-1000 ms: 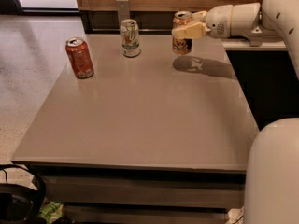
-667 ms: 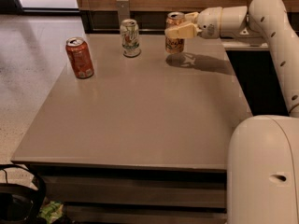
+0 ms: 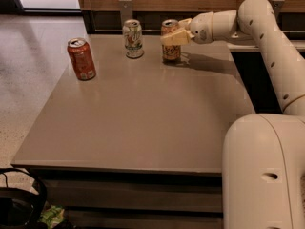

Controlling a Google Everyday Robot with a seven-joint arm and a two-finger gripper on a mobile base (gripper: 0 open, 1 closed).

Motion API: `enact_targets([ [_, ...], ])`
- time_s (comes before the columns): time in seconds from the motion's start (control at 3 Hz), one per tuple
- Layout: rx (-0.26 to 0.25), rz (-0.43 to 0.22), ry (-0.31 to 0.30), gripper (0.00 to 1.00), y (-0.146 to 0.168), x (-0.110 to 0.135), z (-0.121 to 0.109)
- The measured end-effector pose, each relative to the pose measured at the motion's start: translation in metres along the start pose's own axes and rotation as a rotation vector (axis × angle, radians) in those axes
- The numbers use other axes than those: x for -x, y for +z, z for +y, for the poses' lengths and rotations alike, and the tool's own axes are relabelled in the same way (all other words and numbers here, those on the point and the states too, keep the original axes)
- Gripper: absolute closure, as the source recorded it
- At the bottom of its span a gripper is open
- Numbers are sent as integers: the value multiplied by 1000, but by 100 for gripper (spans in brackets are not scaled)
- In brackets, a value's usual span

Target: Move orange can near 7up can

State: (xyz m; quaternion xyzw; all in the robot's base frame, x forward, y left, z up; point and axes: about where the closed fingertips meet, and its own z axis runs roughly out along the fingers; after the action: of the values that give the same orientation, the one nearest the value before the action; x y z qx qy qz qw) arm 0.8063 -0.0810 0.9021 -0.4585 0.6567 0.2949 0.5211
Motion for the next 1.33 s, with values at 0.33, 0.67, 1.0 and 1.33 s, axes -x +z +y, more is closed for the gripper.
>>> enact_targets([
  [0.33,-7,33,6,100,8,-8,9],
  [0.67,7,37,28,100,13,-5,27],
  [1.0,16,3,27,100,12,12,44],
  [1.33,15,1,25,100,13,12,44],
])
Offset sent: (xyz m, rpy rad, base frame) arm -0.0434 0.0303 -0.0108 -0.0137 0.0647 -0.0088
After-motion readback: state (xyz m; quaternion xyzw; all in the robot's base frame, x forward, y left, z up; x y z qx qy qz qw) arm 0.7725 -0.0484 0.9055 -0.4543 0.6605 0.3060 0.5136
